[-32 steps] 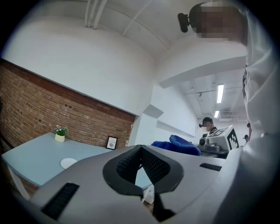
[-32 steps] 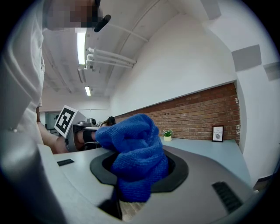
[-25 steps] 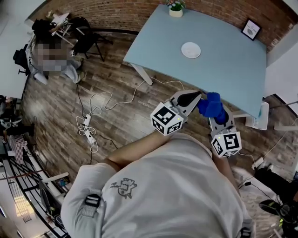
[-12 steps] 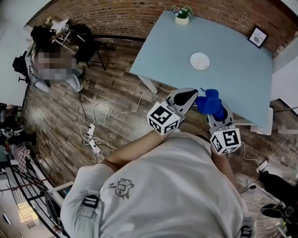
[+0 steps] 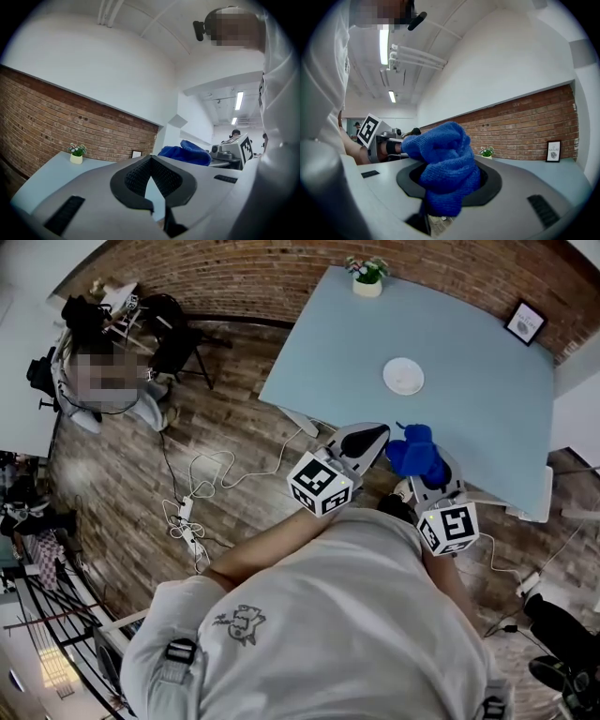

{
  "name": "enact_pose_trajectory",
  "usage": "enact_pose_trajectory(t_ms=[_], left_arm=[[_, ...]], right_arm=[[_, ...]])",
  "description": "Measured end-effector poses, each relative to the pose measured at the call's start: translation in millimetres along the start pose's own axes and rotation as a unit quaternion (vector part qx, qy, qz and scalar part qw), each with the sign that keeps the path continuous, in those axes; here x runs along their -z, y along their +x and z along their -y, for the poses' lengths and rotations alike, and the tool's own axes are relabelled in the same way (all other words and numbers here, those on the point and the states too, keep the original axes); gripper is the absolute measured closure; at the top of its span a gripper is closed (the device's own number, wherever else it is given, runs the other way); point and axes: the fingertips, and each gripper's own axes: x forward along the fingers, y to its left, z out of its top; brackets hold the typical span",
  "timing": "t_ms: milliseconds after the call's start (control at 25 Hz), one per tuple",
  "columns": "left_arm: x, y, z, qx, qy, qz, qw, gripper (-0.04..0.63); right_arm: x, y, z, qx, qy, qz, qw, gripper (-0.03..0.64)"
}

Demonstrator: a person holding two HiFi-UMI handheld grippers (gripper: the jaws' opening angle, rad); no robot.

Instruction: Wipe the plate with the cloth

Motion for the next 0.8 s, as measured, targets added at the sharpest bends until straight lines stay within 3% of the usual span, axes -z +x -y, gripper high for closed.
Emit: enact_pose_trajectory(t_ms=[480,680,800], left_arm=[[1,89,-59,-0.031,-0.006,-0.029,0.9991,0.589],[11,146,-66,-0.011,0.011,-0.067,0.9976,0.589],[17,171,-75,-0.021,0.017,-0.076,0.9967,0.589]], right_arm=[[0,55,96,-0.046,0.049,-0.025,0.997,0.491],[-14,56,163,-0.024,0.044,-0.013,0.999,0.491],[-19,58,199,-0.016,0.032,-0.017,0.999,0.491]])
